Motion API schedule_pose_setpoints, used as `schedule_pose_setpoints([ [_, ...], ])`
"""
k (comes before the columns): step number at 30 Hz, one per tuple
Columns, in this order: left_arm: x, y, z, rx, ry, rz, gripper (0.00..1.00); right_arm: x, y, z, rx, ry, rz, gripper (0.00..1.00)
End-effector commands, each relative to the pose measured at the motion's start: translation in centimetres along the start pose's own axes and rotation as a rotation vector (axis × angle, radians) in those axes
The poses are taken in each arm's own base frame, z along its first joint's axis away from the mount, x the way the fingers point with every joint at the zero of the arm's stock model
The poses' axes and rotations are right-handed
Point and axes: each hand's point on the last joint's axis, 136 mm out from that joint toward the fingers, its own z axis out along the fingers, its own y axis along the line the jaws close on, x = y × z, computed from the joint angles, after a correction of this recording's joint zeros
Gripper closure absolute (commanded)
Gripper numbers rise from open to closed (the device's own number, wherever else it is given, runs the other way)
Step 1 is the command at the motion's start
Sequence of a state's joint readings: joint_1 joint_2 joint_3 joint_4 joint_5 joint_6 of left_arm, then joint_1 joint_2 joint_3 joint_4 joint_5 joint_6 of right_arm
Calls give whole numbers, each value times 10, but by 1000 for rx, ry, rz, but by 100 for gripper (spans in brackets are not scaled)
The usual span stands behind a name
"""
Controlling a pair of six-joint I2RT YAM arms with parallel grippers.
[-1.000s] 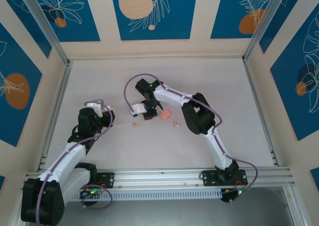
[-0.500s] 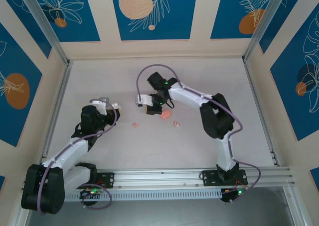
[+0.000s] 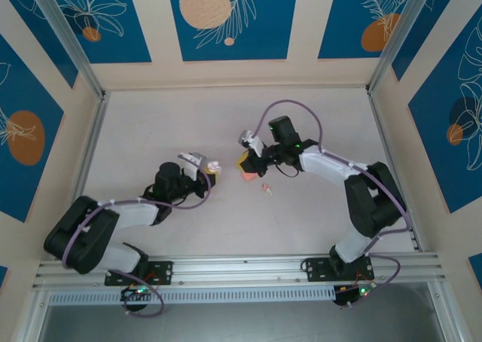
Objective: Insert the wireless bluetooth earbuds into the charging case
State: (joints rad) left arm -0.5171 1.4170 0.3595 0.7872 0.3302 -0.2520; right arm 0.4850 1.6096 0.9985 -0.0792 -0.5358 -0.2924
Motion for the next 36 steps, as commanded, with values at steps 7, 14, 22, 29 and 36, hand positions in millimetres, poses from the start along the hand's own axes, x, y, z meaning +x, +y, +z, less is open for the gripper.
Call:
schedule_pose_setpoints([
  [7,-64,-81,26,288,-267,224,89,-50,20,-61,121,-359,-45,91],
  [14,-71,-122,34,428,-326,309,89,-53,30,-89,223,-466,-79,90],
  [22,-79,-137,39,456,-348,323,89,-51,35,-100,259,-518,-88,91],
  [29,-87,-141,37,456,-375,317,89,-52,36,-100,254,-532,-87,91],
  [36,-94,-144,33,460,-394,315,89,-52,38,-101,247,-543,-79,91],
])
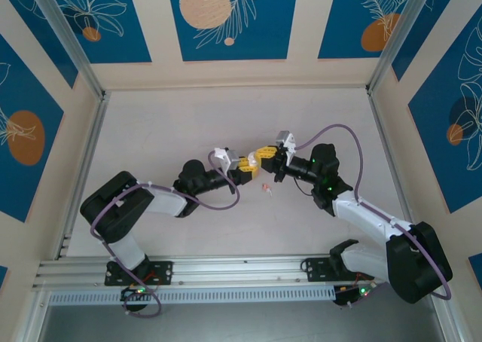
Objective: Insert the wireless bluetooth earbuds into the charging case
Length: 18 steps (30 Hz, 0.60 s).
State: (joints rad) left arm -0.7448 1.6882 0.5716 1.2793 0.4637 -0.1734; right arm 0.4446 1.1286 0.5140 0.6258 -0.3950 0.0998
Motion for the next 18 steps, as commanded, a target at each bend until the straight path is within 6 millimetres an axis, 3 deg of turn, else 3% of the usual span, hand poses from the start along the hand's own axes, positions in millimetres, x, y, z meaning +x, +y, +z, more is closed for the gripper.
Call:
schedule_pose_setpoints([
  [1,-29,-9,3,28,-84,42,89,-8,1,-3,8,-35,-7,90],
  [18,-42,-8,3,24,-143,16,89,-10,7,-1,-13,-51,-10,90],
])
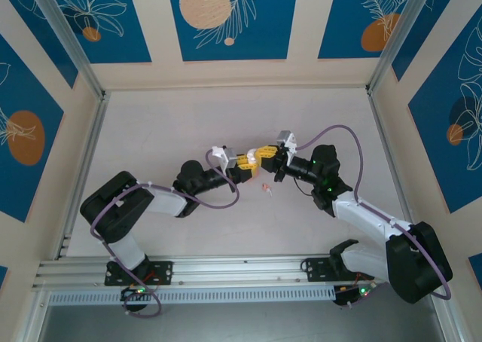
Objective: Insert the wireless bluetooth earbuds into the charging case
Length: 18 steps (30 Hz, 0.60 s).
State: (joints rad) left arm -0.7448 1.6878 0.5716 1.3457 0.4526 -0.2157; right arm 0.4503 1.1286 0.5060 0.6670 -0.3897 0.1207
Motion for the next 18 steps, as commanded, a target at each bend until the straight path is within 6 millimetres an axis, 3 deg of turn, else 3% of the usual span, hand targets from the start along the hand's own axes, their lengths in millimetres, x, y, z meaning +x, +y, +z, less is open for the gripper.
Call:
schedule_pose_setpoints([
  [1,-26,-8,5,26,-81,26,89,-6,6,-1,-11,-29,-12,90],
  [10,-16,-4,4,7,-42,32,89,-21,10,0,-26,-62,-36,90],
  [18,-18,-4,4,4,-49,24,89,-14,11,5,-42,-45,-24,90],
])
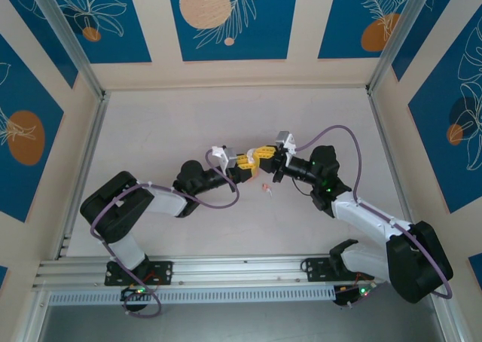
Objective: Insert the wireless bluetooth earbuds into the charging case
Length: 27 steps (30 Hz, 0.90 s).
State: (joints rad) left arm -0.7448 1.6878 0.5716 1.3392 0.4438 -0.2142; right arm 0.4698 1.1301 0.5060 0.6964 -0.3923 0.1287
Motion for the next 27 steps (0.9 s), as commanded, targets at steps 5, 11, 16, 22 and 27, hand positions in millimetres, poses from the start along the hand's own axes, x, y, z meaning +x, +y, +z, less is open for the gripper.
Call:
schedule_pose_setpoints([
  [5,-23,-6,1,8,-71,27,89,-1,3,5,-12,-6,-11,90],
  [11,-33,-9,1,15,-100,32,89,10,-4,4,23,22,-19,90],
  [16,-38,-10,0,18,-110,39,89,16,-8,1,53,38,-31,90],
  [22,-43,-11,-1,19,-123,46,89,20,-9,-2,59,51,-37,90],
  [27,-44,-10,-3,0,-123,55,89,26,0,-4,13,82,-27,90],
])
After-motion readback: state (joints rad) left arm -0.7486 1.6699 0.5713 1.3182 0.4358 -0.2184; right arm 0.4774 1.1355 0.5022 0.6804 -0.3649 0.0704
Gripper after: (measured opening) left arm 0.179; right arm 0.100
